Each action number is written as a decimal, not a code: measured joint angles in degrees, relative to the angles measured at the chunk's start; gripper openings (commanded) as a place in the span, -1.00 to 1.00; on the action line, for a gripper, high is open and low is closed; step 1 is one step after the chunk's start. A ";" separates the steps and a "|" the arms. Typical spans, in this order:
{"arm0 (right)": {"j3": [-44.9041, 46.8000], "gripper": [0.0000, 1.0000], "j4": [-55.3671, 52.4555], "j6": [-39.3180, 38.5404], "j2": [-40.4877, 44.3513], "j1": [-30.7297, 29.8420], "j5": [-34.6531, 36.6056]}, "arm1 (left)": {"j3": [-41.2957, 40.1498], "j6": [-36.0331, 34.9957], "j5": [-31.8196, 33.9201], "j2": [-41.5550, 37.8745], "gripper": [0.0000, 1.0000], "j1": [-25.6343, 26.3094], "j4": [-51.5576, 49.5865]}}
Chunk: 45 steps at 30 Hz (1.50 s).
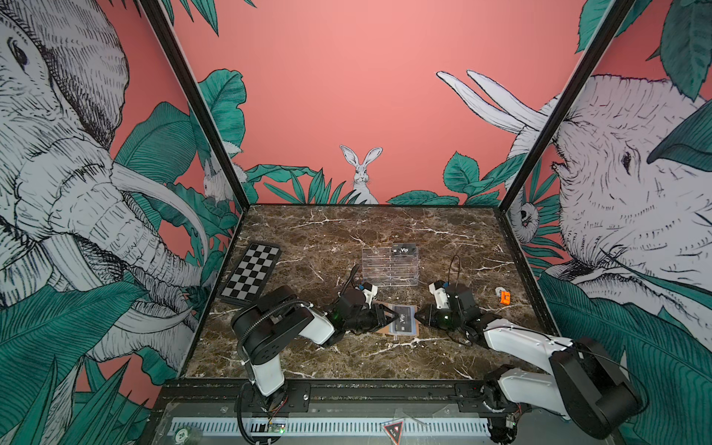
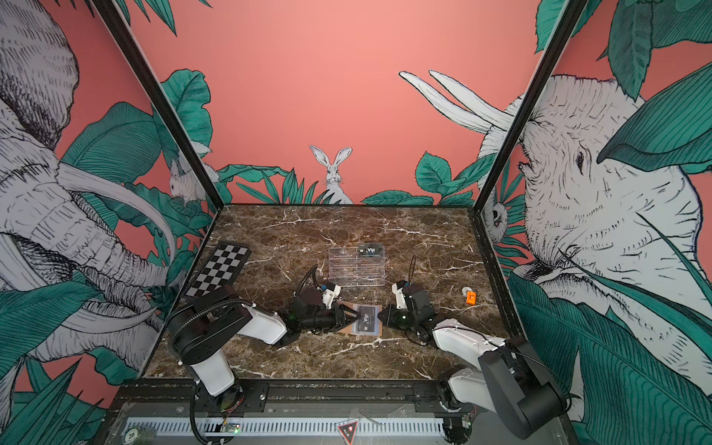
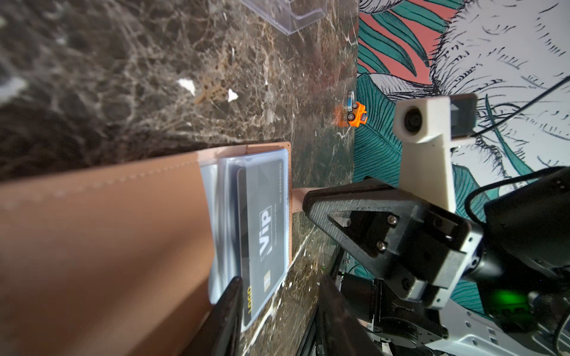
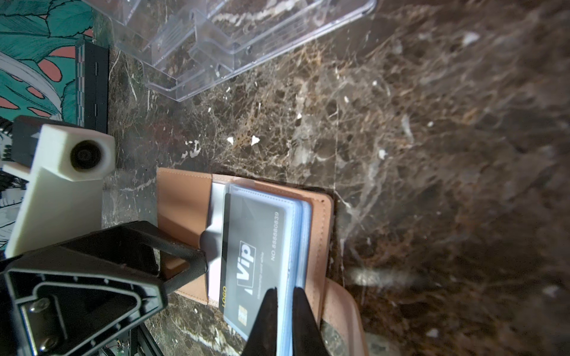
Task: Take the credit cards out of the card holder
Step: Take out the credit card from the card slot.
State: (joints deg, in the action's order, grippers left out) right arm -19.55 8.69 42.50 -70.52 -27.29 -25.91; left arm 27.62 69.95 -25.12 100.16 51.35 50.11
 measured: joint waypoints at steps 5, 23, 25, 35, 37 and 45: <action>0.00 -0.77 1.27 0.20 -1.40 -0.76 0.13 | -0.48 0.24 0.33 0.02 -0.21 0.00 1.01; -0.87 -0.80 4.48 0.42 -5.84 -2.51 0.35 | -2.01 1.01 0.59 4.31 -0.39 -0.02 6.14; -0.87 -0.81 4.76 0.48 -5.99 -2.71 0.42 | -2.32 1.07 0.63 4.96 -0.40 -0.02 7.43; -0.87 -0.82 4.83 0.61 -6.03 -3.10 0.59 | -3.56 2.54 0.76 8.13 -0.50 -0.02 14.19; -0.87 -0.83 4.83 0.61 -6.05 -3.10 0.61 | -3.65 2.69 0.76 8.39 -0.54 -0.02 14.73; -0.87 -0.85 5.46 0.59 -6.58 -3.45 0.63 | -3.67 2.78 0.76 8.94 -0.68 -0.02 15.58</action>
State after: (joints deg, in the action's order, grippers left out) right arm -20.43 14.15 43.09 -77.10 -30.74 -25.28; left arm 23.94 72.73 -24.36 109.10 51.33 65.69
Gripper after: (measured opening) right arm 0.079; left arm 0.168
